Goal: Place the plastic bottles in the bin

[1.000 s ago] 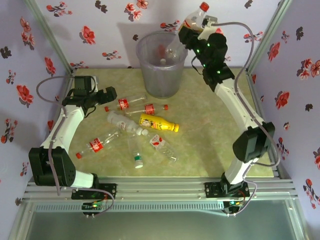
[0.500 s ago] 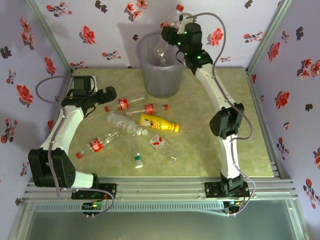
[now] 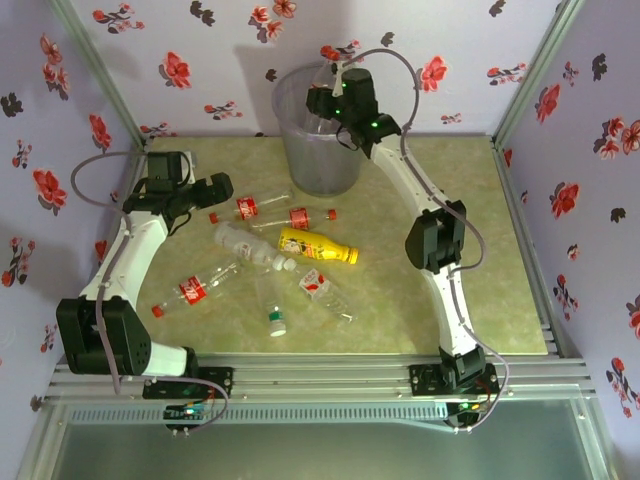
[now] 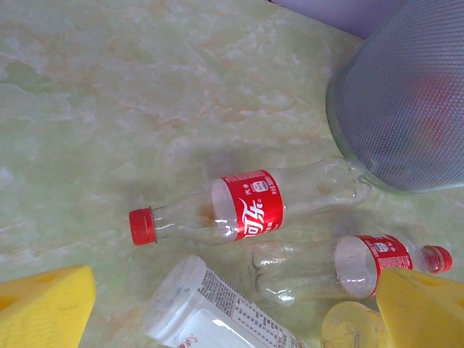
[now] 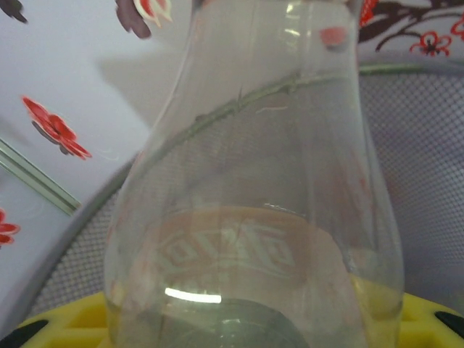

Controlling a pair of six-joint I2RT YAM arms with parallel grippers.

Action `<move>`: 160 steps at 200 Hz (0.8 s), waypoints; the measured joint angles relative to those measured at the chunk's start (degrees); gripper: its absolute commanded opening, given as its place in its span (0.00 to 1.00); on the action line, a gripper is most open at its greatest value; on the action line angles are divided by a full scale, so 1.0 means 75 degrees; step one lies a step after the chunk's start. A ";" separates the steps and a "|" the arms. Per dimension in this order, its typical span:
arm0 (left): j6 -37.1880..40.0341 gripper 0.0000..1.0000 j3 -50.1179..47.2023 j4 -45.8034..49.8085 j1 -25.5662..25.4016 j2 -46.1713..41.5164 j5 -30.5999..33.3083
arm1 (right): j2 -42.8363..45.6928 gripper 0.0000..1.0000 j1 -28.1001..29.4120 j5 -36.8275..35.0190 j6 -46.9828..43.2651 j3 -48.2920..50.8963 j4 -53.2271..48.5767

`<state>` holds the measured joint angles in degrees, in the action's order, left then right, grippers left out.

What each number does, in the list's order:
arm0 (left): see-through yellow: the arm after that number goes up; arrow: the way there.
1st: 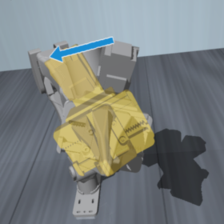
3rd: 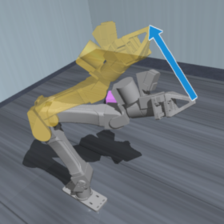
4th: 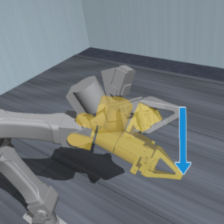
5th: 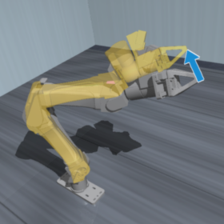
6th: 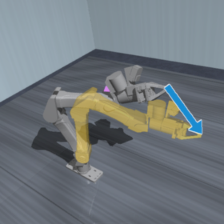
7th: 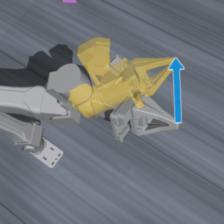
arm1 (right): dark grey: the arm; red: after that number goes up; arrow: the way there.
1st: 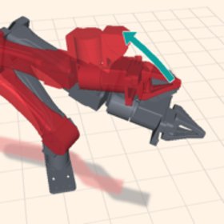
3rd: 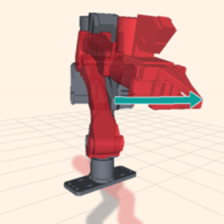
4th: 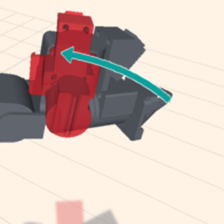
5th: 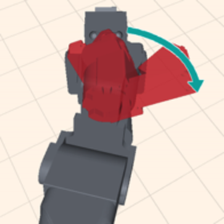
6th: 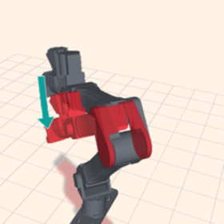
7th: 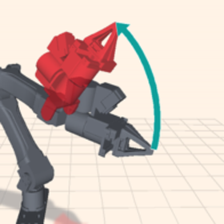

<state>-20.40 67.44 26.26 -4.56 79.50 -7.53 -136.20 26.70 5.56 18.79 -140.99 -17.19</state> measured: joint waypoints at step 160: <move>0.0000 1.00 0.0000 0.0000 0.0000 0.0000 0.0000 | -0.0029 0.73 0.0000 -0.0111 -0.0207 -0.0315 -0.0399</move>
<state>-20.40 67.44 26.26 -4.56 79.50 -7.53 -136.42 26.70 4.73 17.23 -143.35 -20.18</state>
